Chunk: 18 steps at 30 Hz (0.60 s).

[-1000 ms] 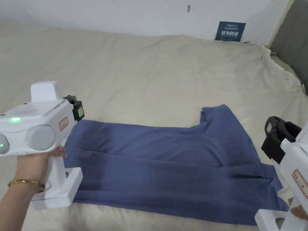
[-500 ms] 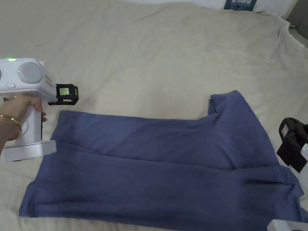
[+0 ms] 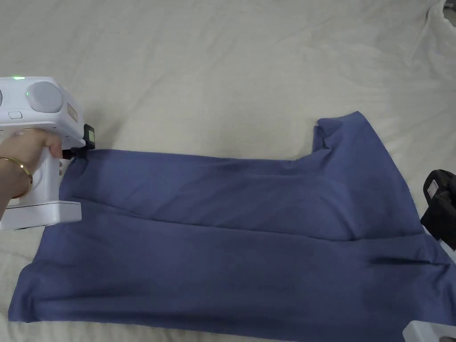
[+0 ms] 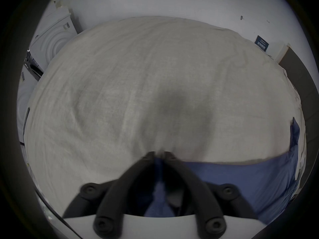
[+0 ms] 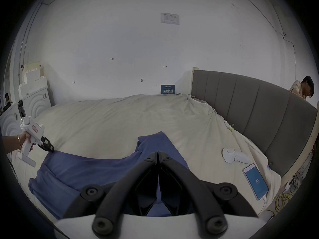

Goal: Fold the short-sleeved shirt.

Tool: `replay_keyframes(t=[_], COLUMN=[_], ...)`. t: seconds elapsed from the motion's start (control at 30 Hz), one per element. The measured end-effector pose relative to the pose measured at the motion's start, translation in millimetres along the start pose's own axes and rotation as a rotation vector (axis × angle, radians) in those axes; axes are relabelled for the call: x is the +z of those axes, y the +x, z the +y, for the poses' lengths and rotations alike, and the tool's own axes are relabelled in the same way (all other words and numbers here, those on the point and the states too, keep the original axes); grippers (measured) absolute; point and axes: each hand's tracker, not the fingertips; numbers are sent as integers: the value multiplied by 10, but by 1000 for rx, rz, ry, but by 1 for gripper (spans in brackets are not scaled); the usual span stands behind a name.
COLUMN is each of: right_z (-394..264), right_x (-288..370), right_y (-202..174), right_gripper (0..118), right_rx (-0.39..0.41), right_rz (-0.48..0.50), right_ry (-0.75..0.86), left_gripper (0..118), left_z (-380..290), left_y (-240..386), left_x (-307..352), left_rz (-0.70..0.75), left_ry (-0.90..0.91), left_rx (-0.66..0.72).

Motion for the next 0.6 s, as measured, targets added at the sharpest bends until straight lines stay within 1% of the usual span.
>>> replay_keyframes(t=[0.07,0.3,0.37,0.43,0.47,0.5,0.53,0.57,0.6], right_z=[-1,234,371,526,608,674,732,785,841], right_x=[27,43,-11,-124,-218,-317,-421,-545,-691], right_y=[-16,60,99,160,181,202,223,242,262], right_gripper=[0,0,0,0,1,4,27,59,92], right_rx=[-1,20,38,56,88,110,123,154,171], right_rz=[5,35,34,53,56,63,61,41,65], right_ry=[-6,-1,-4,-22,-65,-85,-102,-150,-208], left_gripper=[0,0,0,0,0,0,0,0,0], left_z=[-19,-215,-256,-320,-318,-335,-358,-375,-392], left_y=[6,-95,-129,-151,-161,-171,-183,-194,-155], left_x=[82,652,799,904,947,976,1004,1022,1070], left_rz=[-2,-92,-106,-114,-116,-117,-119,-120,-116], left_ry=[21,249,288,311,313,316,322,326,328], left_rx=[-14,0,5,8,14,15,20,25,28])
